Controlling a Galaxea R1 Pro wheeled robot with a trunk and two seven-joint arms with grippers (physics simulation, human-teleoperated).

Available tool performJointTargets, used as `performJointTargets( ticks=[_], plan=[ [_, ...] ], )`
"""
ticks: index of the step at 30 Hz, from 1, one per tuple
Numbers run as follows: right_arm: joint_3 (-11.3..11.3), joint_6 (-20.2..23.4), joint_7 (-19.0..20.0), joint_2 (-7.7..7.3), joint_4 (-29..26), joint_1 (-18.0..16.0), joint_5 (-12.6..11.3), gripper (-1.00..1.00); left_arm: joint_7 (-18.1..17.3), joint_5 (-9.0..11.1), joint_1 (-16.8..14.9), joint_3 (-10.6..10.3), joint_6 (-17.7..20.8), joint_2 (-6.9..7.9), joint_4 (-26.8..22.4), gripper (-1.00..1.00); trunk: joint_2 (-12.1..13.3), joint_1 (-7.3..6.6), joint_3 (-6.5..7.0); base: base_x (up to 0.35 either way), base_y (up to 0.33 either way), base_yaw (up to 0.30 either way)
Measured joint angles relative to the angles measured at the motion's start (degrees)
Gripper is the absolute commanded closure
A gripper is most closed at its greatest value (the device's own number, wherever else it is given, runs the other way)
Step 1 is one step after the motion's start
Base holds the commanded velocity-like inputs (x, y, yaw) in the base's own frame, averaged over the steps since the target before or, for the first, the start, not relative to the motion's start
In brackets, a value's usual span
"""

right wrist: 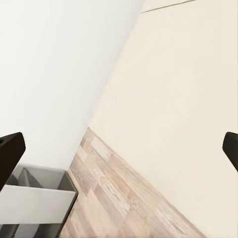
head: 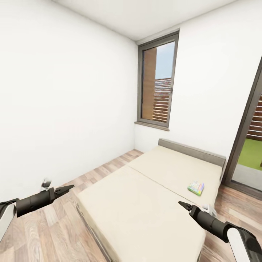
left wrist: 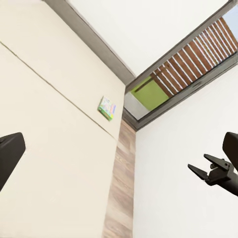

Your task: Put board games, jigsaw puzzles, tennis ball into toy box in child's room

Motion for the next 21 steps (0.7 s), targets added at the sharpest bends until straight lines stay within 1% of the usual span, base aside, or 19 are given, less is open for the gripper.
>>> performJointTargets(
  ticks=[5,11,21],
  plan=[
    [0.0,0.0,0.0,0.0,0.0,0.0,0.0,-1.0,0.0,0.0,0.0,0.0,0.0,0.0,0.0,-1.0,0.0,0.0,0.0,0.0,-0.071,0.291],
    [0.0,0.0,0.0,0.0,0.0,0.0,0.0,-1.0,0.0,0.0,0.0,0.0,0.0,0.0,0.0,-1.0,0.0,0.0,0.0,-0.012,-0.016,0.291],
    [0.3,0.0,0.0,0.0,0.0,0.0,0.0,-1.0,0.0,0.0,0.0,0.0,0.0,0.0,0.0,-1.0,0.0,0.01,0.0,-0.119,-0.002,0.291]
  ],
)
